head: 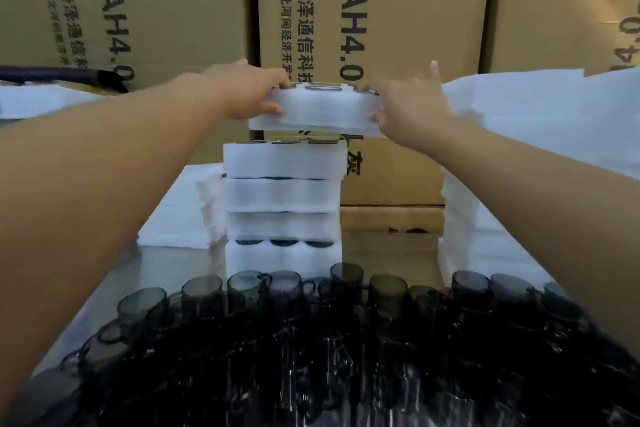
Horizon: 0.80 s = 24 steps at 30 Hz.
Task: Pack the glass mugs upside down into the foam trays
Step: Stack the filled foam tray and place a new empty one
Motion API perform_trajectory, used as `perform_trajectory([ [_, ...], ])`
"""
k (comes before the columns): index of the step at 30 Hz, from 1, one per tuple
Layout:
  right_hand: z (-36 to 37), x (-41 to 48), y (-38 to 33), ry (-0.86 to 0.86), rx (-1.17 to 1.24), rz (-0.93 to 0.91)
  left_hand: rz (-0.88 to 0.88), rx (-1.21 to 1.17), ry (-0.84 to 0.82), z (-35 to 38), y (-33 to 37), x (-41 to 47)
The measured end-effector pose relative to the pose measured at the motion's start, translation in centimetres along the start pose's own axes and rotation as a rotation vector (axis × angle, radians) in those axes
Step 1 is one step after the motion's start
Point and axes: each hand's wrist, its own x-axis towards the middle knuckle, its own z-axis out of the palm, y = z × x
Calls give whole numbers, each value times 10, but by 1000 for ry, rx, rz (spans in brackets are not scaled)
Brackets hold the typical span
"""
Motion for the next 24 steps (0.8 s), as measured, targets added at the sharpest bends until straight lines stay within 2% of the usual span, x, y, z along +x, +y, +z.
perform_trajectory([
  [3, 31, 37, -16, -26, -52, 31, -101, 37, -15, 23, -21, 34],
  [8, 66, 70, -56, -21, -15, -74, -217, 100, -36, 61, -64, 49],
  [13, 86, 66, -59, -45, 23, -98, -176, -119, -16, 98, -62, 42],
  [18, 76, 51, -39, -190, 148, -156, -249, -41, -77, 100, -63, 22],
  [22, 56, 29, -23, -265, -15, -218, -253, 64, -116, 79, -48, 0],
  [24, 40, 20, -10, -233, -159, -220, -218, 85, -137, 60, -35, -10],
])
